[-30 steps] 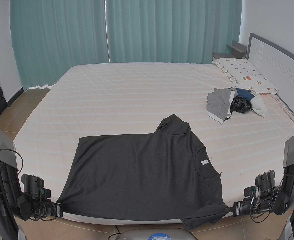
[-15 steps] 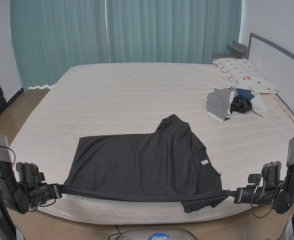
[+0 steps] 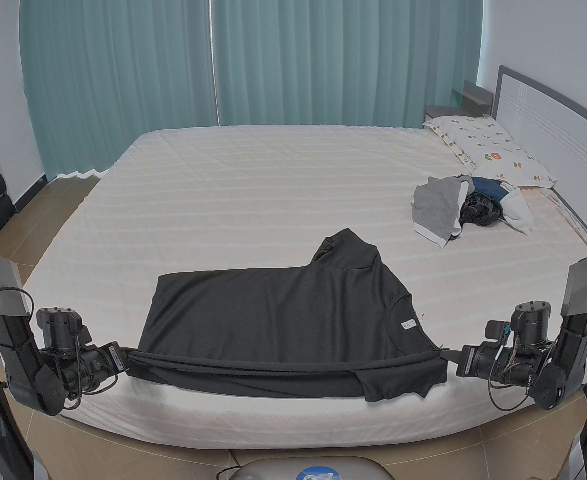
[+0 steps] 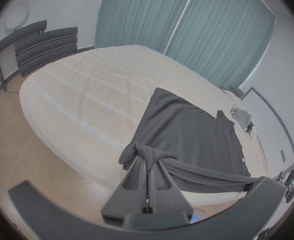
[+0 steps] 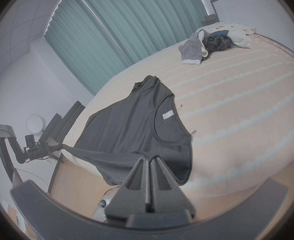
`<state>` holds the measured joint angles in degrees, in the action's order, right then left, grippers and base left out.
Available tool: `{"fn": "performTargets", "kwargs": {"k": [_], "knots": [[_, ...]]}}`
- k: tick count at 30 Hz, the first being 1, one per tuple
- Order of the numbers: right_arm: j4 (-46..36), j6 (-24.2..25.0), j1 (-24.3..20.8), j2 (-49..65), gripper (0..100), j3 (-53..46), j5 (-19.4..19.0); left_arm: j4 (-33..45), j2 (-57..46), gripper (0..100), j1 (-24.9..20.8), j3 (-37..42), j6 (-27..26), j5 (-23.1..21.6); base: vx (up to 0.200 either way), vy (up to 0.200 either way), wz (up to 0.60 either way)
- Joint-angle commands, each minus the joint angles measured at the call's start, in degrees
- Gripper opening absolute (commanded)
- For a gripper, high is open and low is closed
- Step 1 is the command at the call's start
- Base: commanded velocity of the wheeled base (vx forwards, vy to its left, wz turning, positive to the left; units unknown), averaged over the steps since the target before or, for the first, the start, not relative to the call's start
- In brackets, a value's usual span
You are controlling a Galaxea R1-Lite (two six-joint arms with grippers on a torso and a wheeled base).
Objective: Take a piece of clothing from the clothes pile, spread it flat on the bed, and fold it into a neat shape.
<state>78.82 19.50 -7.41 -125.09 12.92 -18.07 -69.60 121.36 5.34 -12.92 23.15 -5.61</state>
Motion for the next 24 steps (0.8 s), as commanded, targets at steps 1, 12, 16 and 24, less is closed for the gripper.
{"fn": "performTargets", "kwargs": {"k": [1,12,16,24], "knots": [[-1.30,0.09,0.38,-1.83,0,3.95,-0.21,0.07,1.95,0,-0.59,-2.63,1.37,-0.02,0.000,0.000,0.00],[-0.60,0.27,1.26,-2.00,0,4.92,-2.59,0.25,1.95,0,-0.68,-4.83,7.61,0.25,0.000,0.000,0.00],[-0.60,0.27,1.70,0.72,0,2.37,-3.91,0.43,0.37,0,-0.68,-3.43,6.91,0.33,0.000,0.000,0.00],[-0.60,-0.43,1.70,3.18,0,-2.02,-4.43,2.36,-0.42,0,-0.59,0.18,-1.27,0.33,0.000,0.000,0.00]]}}
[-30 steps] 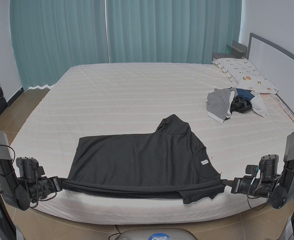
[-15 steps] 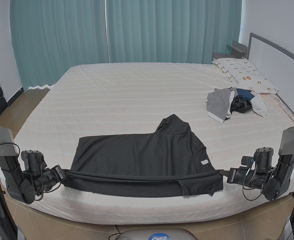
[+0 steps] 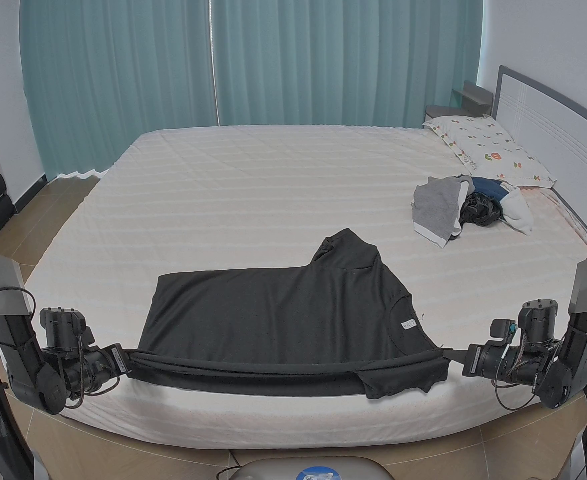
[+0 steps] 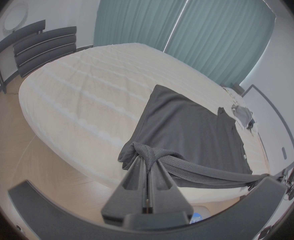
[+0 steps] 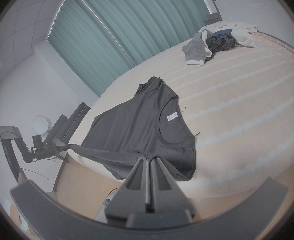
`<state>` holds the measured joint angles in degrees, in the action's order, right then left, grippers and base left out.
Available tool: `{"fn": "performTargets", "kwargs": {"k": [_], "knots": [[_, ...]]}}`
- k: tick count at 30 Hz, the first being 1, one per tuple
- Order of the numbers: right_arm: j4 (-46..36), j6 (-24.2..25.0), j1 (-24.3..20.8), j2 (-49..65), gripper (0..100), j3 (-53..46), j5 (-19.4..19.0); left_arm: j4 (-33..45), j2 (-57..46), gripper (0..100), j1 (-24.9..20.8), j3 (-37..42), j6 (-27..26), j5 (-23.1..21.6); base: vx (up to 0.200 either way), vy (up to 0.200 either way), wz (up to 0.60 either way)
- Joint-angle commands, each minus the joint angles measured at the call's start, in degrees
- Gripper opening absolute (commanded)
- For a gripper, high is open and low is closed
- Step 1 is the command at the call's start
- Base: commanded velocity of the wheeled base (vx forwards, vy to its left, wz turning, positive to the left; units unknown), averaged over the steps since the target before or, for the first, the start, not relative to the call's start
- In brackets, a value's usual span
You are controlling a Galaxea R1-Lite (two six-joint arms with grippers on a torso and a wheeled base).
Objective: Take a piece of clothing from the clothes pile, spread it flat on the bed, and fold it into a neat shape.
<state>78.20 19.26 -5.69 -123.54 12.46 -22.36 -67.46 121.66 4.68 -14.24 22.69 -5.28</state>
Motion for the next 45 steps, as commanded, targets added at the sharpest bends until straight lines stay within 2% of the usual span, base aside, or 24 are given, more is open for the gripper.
{"fn": "performTargets", "kwargs": {"k": [1,14,23,30,37,45], "knots": [[0.02,-0.19,0.07,1.37,0,-1.38,-0.14,0.23,-0.64,0,-0.02,1.49,-1.42,0.18,0.000,0.000,0.00],[-1.74,-0.01,0.24,-5.84,0,7.40,0.03,0.23,4.46,0,-0.02,-5.10,2.19,0.62,0.000,0.000,0.00],[-4.64,0.34,0.16,-11.55,0,15.67,0.47,-0.21,11.49,0,-2.13,-12.83,8.78,0.62,0.000,0.000,0.00],[-4.55,0.43,-0.46,-14.98,0,19.53,1.44,-0.13,13.95,0,-2.75,-14.77,9.39,0.88,0.000,0.000,0.00],[-4.20,0.43,-0.55,-15.86,0,21.73,1.79,-0.13,15.71,0,-2.75,-17.23,11.15,3.61,0.000,0.000,0.00],[-4.11,1.22,-0.55,-16.47,0,22.61,1.79,0.23,15.71,0,-3.10,-18.37,12.91,3.61,0.000,0.000,0.00]]}}
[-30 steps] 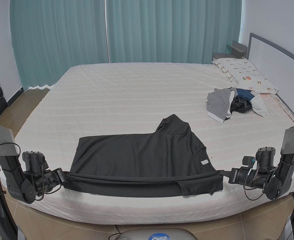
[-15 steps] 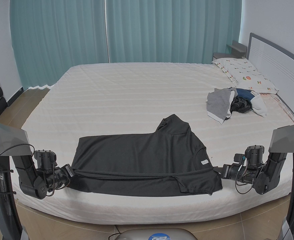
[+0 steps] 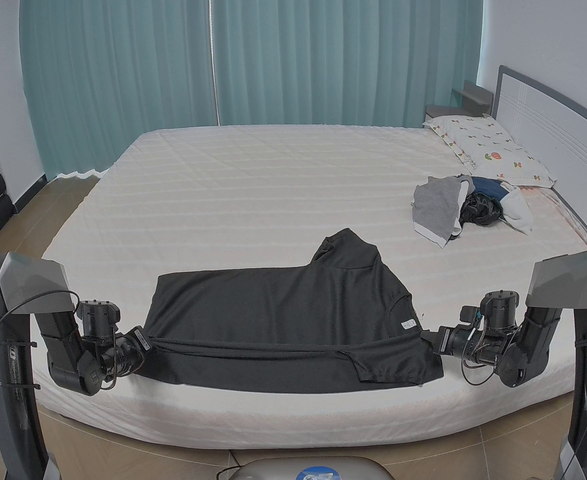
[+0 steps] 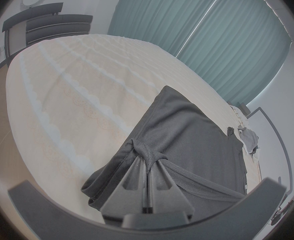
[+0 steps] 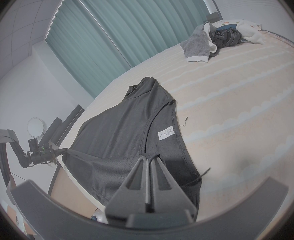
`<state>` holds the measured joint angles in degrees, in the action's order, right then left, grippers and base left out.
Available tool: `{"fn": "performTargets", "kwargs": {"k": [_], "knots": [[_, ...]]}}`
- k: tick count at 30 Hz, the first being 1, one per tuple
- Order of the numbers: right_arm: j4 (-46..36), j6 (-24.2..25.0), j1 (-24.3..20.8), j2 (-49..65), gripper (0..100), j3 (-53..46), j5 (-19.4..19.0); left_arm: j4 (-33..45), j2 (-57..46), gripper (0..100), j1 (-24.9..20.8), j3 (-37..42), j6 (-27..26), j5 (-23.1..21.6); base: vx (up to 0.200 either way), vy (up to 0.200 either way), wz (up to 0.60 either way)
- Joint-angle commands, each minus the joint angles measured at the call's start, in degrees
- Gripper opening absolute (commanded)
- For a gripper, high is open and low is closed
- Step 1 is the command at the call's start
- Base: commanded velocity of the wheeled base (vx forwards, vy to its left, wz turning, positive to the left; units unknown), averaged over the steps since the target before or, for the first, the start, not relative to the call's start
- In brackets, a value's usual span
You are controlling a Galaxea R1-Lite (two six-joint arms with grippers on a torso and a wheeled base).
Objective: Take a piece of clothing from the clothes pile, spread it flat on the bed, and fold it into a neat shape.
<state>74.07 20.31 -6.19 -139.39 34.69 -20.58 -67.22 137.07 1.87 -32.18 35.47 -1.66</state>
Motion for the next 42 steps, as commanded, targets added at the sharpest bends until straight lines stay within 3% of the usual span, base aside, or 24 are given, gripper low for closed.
{"fn": "performTargets", "kwargs": {"k": [1,11,12,20,22,26,32,34,36,38,42], "knots": [[0.02,0.43,0.04,-0.62,0,0.73,0.01,-0.02,0.30,0,-0.37,-0.51,0.12,-0.01,0.000,0.000,0.00],[0.20,2.01,-0.49,-1.68,0,1.16,0.01,0.07,0.30,0,-0.90,-1.74,3.20,0.34,0.000,0.000,0.00],[0.20,2.01,-0.49,-1.85,100,1.16,0.01,0.16,0.30,100,-0.90,-2.09,3.46,0.52,0.000,0.000,0.00],[1.52,5.53,-0.40,-0.01,100,0.46,0.01,-0.02,-0.14,100,-0.55,-2.71,6.19,0.69,0.000,0.000,0.00],[4.33,9.40,-0.14,3.51,100,-2.26,0.10,-0.02,-2.16,100,0.07,-3.24,10.76,0.78,0.000,0.000,0.00],[5.21,11.51,-0.31,7.99,100,-6.39,0.80,0.07,-5.50,100,2.00,-2.62,13.39,0.34,0.000,0.000,0.00],[5.21,20.12,-1.98,15.46,100,-14.30,6.87,0.16,-9.72,100,3.67,0.89,13.92,-0.45,0.000,0.000,0.00],[4.94,25.48,-4.18,16.60,100,-15.62,10.12,0.25,-9.72,100,3.58,1.69,14.54,-0.72,0.000,0.000,0.00],[4.94,25.48,-4.18,16.60,100,-15.62,10.12,0.25,-9.72,100,3.58,1.69,14.54,-0.72,0.100,0.000,0.00],[5.03,28.73,-6.99,15.29,100,-16.68,14.78,0.25,-9.72,100,3.23,3.53,15.77,-3.97,0.200,0.000,0.00],[5.30,30.75,-8.57,13.44,100,-17.38,17.24,0.25,-9.37,100,2.79,4.76,15.85,-6.60,0.200,0.000,0.00]]}}
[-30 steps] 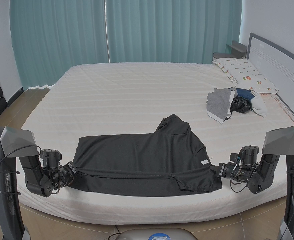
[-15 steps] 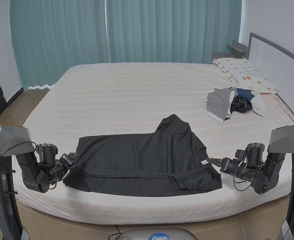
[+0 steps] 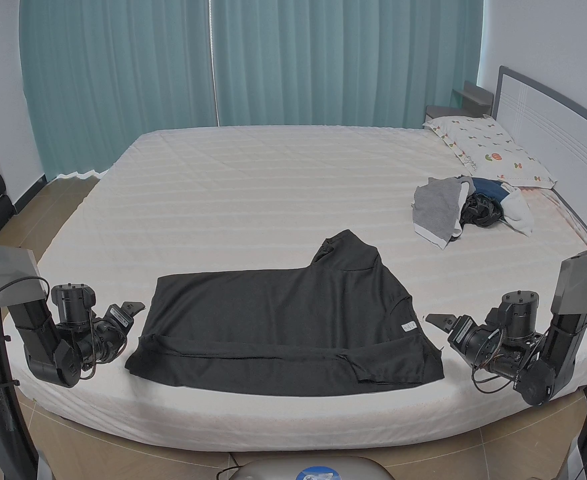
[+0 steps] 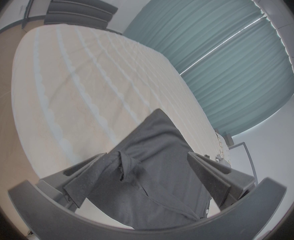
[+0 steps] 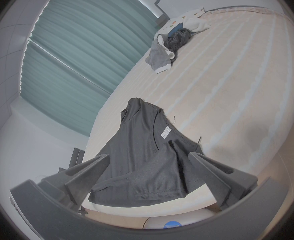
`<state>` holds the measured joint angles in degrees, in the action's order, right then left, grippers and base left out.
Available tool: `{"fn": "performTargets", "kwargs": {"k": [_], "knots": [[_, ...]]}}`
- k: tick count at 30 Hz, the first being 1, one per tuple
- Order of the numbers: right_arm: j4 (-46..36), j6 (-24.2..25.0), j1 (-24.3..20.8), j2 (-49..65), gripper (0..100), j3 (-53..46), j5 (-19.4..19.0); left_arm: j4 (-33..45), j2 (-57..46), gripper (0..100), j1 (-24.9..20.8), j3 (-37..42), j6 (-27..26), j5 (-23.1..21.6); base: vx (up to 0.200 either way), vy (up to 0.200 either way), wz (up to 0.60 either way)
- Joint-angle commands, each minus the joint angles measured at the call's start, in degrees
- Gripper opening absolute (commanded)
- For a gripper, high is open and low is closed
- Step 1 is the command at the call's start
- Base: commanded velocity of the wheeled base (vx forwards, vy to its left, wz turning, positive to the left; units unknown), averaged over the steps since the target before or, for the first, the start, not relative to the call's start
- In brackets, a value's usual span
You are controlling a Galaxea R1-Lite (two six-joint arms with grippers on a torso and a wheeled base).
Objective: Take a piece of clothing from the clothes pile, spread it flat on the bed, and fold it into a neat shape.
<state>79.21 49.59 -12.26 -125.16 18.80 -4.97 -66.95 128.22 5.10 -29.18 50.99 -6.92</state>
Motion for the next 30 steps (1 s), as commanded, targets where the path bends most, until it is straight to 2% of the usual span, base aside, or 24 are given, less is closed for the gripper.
{"fn": "performTargets", "kwargs": {"k": [1,5,10,12,15,22,30], "knots": [[0.24,2.00,-2.85,-0.96,100,-1.84,1.81,-0.02,-0.34,100,-1.05,1.76,0.33,-1.43,0.200,0.000,0.00],[0.50,4.02,-3.73,-1.49,100,-3.07,1.90,-0.02,-0.25,100,-2.90,2.29,0.33,-1.07,0.200,0.000,0.00],[4.37,3.93,-4.35,-3.77,100,-4.74,1.99,-0.20,-1.22,100,-3.69,5.19,-1.86,-0.63,0.000,0.000,0.00],[8.59,3.67,-4.70,-6.15,100,-6.05,2.07,0.07,-3.24,100,-3.07,7.74,-8.37,-0.28,0.000,0.000,0.00],[10.35,3.49,-4.87,-7.47,100,-6.84,2.16,1.30,-6.05,100,-2.55,10.29,-13.64,1.56,0.000,0.000,0.00],[10.26,3.58,-5.49,-7.29,100,-7.02,2.16,10.79,-8.07,100,-6.24,9.58,-13.73,2.27,0.000,0.000,0.00],[10.26,3.49,-5.40,-7.11,100,-7.11,2.16,10.88,-6.14,100,-8.26,9.76,-13.46,2.09,0.000,0.000,0.00]]}}
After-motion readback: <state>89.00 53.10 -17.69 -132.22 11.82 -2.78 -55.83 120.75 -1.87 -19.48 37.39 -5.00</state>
